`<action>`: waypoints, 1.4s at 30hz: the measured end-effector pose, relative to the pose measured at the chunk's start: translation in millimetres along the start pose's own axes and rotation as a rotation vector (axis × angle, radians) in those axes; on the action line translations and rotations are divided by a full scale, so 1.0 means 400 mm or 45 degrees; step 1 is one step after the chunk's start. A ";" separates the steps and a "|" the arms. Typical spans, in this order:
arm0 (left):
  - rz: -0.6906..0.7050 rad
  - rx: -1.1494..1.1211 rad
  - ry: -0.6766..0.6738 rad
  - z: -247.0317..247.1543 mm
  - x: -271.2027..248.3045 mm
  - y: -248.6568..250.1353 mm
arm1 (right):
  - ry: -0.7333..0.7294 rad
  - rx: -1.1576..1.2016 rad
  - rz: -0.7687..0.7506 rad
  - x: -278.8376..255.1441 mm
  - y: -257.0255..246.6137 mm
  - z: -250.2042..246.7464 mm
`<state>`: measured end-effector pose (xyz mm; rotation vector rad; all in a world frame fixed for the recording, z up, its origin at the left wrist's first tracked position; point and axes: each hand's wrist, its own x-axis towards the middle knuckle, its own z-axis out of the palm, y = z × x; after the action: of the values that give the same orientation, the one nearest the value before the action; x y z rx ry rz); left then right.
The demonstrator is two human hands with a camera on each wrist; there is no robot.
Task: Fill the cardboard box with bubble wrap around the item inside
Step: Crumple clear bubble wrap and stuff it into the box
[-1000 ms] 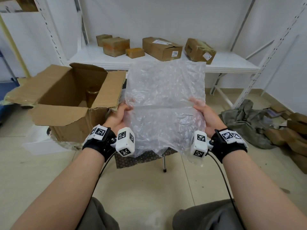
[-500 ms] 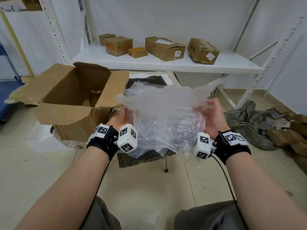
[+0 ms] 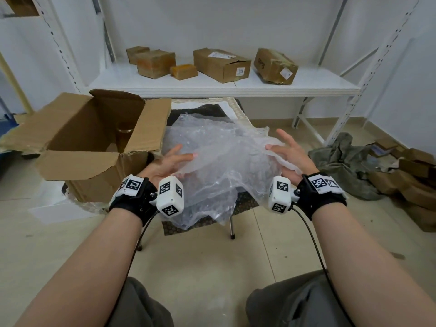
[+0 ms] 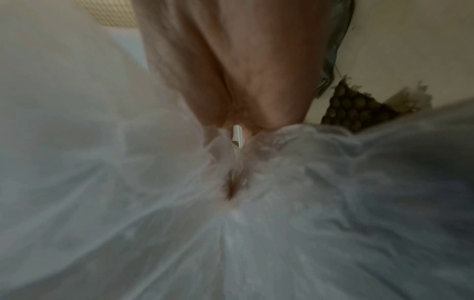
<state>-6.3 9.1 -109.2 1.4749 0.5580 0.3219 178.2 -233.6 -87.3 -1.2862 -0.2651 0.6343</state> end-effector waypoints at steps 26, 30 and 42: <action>-0.073 -0.341 0.026 0.020 0.004 -0.007 | 0.264 0.162 0.211 -0.001 0.000 -0.001; -0.078 0.217 0.034 0.049 -0.009 0.010 | 0.362 0.246 0.220 -0.002 0.004 -0.005; 0.073 1.370 -0.399 0.058 0.000 -0.043 | 0.209 0.293 0.305 -0.037 0.008 0.045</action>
<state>3.8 -12.2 -126.0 2.5193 0.4391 -0.2268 156.0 -227.3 -83.1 -1.1476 0.0971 0.7346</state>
